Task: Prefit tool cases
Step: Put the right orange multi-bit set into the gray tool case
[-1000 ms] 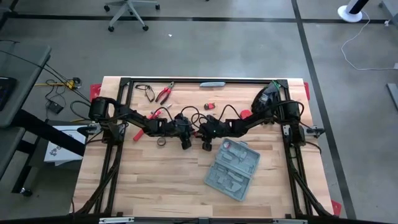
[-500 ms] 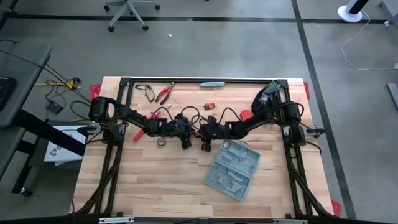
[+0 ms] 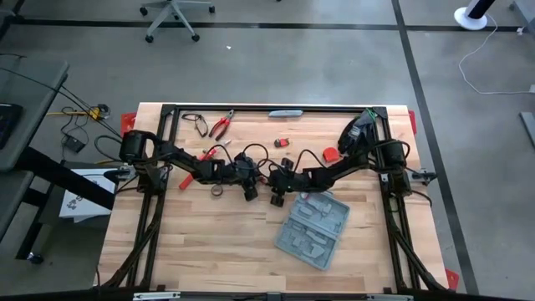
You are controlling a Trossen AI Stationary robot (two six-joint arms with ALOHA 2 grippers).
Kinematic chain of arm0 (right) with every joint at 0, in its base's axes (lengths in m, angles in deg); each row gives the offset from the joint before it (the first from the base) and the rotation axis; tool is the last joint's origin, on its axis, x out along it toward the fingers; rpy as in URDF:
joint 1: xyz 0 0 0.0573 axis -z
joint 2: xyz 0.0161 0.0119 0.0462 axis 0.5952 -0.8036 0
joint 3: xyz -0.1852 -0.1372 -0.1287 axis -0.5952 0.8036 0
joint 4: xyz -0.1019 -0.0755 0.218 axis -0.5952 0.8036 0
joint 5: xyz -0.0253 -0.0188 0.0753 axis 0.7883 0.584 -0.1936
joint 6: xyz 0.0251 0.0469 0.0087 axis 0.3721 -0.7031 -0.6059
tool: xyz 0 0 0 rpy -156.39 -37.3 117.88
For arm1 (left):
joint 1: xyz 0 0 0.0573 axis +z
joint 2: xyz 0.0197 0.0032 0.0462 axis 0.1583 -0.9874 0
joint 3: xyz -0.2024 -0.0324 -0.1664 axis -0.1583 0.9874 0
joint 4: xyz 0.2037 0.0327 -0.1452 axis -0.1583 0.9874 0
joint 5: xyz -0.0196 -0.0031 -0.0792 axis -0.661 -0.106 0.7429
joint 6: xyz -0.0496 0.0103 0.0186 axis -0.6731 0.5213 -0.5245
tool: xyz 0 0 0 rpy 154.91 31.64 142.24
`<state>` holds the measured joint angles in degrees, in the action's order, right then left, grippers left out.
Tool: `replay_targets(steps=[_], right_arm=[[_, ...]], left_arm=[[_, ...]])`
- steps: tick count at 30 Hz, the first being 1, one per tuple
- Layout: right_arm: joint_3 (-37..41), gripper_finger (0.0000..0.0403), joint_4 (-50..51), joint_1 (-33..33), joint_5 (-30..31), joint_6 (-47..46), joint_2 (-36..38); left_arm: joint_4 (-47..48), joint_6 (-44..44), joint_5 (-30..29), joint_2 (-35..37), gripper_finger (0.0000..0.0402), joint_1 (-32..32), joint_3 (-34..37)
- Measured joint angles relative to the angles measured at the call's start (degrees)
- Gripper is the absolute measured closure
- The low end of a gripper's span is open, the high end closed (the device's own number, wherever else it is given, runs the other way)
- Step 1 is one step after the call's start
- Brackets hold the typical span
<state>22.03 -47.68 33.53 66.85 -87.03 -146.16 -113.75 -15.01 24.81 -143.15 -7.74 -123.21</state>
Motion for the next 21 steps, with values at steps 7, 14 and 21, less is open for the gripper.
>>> replay_targets(steps=[7,14,21], right_arm=[[0.0,0.0394,-0.3,-0.1,-4.3,-0.8,0.1],[0.0,0.04,-0.4,0.3,-6.7,-1.0,0.1],[0.0,0.0402,-0.6,0.5,-7.9,-0.5,0.1]], left_arm=[[0.0,-0.1,-1.0,0.0,0.0351,0.0,0.0],[-2.5,-0.9,-1.6,-0.1,0.0351,0.0,0.1],[-2.6,-1.2,-2.1,-0.1,0.0351,-0.4,0.1]])
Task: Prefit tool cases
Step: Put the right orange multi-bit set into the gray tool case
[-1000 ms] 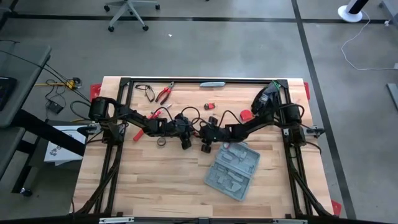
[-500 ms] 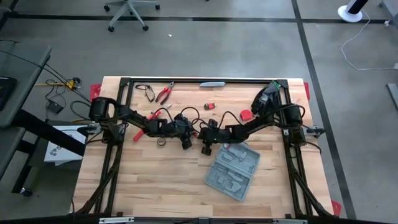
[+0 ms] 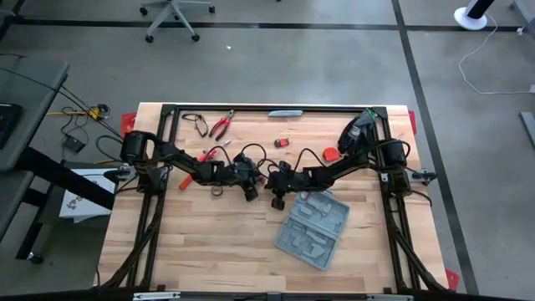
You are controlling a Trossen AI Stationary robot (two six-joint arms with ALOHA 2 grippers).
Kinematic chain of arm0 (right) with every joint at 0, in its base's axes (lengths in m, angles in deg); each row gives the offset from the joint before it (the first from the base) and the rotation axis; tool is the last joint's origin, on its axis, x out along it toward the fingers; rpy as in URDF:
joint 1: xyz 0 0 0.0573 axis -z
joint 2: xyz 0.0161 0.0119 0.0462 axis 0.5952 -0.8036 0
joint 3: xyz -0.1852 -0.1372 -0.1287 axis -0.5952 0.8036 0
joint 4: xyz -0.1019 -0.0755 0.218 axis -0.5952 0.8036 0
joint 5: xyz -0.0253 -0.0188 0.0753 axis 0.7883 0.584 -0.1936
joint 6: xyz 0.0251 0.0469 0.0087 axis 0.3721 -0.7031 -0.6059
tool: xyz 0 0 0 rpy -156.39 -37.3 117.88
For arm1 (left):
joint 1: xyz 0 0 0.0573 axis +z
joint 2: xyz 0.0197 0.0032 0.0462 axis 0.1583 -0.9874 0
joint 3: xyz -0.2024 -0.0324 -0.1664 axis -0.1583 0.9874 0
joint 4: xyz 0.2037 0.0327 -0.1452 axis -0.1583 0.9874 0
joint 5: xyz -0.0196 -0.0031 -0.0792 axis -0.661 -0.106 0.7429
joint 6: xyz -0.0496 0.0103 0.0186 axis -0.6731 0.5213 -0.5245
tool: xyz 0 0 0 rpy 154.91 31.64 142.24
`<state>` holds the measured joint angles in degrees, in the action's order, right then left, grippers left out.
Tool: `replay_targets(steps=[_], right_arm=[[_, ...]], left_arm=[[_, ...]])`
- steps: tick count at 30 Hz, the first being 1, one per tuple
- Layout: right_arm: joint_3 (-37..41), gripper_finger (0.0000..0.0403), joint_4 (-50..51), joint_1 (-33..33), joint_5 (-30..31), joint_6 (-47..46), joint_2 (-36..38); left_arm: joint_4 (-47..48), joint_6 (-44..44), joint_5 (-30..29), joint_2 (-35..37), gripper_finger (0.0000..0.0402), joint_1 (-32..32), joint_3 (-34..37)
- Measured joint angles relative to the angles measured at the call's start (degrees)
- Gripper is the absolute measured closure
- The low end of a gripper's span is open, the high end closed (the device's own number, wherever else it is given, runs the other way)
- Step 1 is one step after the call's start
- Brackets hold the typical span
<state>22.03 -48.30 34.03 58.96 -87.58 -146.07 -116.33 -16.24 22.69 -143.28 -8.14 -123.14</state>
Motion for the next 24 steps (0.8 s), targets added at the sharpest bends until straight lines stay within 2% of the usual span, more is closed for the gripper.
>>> replay_targets(steps=[10,24], right_arm=[[0.0,0.0403,-1.0,1.0,-1.9,0.6,0.0],[0.0,0.0403,-3.1,2.6,-1.8,-0.1,-0.1]], left_arm=[[0.0,-3.8,-0.3,0.0,0.0351,-0.4,0.0],[0.0,-3.8,-0.2,0.1,0.0351,-0.4,0.0]])
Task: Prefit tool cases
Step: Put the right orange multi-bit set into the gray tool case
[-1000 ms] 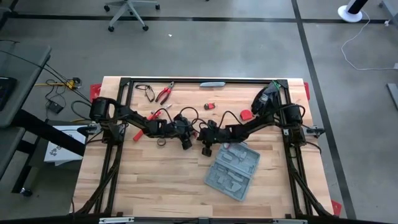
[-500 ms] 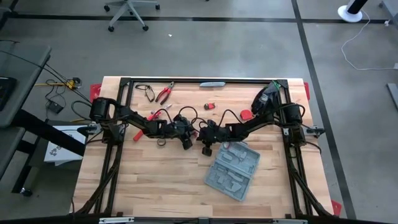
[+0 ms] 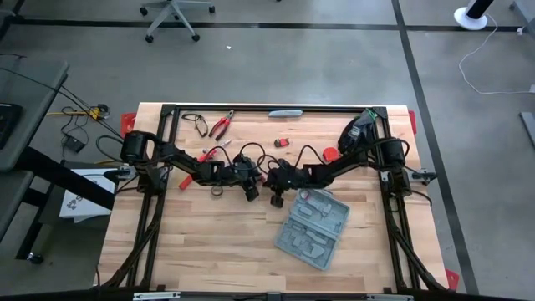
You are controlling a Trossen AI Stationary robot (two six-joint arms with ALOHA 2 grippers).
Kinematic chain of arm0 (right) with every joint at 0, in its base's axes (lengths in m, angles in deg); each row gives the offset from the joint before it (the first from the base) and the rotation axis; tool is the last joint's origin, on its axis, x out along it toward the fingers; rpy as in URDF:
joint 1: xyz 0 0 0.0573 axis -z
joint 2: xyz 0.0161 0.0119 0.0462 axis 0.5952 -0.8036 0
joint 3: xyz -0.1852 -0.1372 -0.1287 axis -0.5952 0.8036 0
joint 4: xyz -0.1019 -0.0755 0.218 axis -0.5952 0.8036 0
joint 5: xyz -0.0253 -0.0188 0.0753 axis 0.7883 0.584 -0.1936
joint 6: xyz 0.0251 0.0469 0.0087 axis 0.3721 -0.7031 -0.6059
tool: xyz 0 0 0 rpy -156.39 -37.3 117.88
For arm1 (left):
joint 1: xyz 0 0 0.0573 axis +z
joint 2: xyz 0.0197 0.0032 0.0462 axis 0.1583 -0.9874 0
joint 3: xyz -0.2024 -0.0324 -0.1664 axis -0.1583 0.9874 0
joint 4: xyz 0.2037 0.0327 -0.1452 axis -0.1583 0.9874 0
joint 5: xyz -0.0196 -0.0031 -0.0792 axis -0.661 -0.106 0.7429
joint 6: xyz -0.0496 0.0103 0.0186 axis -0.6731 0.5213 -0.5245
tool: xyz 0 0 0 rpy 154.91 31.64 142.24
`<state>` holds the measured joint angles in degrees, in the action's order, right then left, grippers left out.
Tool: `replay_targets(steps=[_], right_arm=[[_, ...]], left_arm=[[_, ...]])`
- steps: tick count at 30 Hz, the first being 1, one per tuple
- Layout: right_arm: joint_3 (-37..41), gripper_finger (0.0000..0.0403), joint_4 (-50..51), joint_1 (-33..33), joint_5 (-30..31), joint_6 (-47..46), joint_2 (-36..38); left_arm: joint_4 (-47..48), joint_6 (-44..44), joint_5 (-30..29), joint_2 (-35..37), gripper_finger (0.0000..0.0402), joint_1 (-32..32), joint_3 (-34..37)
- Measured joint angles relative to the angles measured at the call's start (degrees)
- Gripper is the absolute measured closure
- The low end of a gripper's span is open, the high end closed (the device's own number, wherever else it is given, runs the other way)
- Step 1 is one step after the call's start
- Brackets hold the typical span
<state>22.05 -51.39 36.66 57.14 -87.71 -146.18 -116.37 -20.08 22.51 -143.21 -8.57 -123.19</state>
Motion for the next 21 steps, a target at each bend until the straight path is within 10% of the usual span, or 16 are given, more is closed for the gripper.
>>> replay_targets(steps=[21], right_arm=[[0.0,0.0403,2.2,1.9,5.7,0.8,0.1]], left_arm=[[0.0,0.1,0.1,0.0,0.0351,-0.2,0.0]])
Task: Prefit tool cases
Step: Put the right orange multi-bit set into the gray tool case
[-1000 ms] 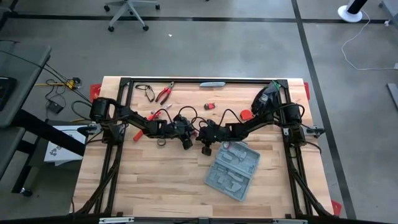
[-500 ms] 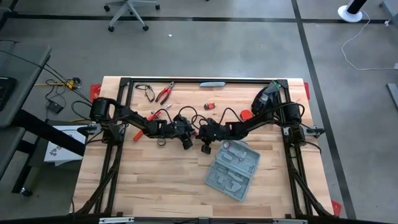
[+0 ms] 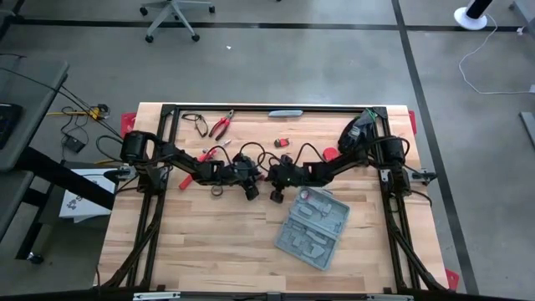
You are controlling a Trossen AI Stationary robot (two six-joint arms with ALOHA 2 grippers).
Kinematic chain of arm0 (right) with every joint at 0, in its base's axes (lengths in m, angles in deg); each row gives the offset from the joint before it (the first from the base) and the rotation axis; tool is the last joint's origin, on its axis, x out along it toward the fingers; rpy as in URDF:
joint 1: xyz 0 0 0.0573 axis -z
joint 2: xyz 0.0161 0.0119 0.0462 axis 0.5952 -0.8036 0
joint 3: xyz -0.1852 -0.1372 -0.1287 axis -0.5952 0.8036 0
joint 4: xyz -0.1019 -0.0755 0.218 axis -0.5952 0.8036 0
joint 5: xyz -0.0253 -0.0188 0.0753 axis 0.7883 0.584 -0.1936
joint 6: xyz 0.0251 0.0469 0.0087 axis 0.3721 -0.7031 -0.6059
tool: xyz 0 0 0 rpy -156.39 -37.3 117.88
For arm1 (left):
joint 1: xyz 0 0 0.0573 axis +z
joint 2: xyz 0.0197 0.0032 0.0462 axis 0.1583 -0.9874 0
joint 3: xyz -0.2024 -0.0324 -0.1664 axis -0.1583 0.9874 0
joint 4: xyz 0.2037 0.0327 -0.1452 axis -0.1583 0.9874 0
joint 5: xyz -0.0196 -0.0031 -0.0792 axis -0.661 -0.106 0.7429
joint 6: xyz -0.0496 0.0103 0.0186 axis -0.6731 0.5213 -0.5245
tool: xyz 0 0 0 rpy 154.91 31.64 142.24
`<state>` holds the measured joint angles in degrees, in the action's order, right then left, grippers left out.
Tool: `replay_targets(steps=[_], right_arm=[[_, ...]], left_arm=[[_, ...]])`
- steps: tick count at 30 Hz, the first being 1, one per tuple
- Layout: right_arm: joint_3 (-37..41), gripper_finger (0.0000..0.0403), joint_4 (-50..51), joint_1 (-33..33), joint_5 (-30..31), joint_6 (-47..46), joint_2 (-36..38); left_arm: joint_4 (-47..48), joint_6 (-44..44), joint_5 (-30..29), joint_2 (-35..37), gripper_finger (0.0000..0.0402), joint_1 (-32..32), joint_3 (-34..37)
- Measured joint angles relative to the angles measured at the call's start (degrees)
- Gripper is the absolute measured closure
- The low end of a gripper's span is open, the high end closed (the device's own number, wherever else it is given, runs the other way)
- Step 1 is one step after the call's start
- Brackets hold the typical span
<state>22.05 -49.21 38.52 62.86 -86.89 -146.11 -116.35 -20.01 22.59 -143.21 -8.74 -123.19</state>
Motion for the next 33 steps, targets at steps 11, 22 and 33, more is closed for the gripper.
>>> replay_targets(steps=[11,22,33], right_arm=[[-0.1,0.0403,0.8,0.0,-1.0,0.4,0.0],[-0.1,0.0403,0.9,0.0,-2.1,0.3,0.0],[-0.2,0.0403,3.5,0.9,-2.6,-0.5,0.4]], left_arm=[[-0.1,1.7,0.2,0.0,0.0351,-0.1,0.0],[0.1,2.5,1.3,0.0,0.0351,0.2,0.0],[0.3,2.5,1.8,0.0,0.0351,0.6,0.0]])
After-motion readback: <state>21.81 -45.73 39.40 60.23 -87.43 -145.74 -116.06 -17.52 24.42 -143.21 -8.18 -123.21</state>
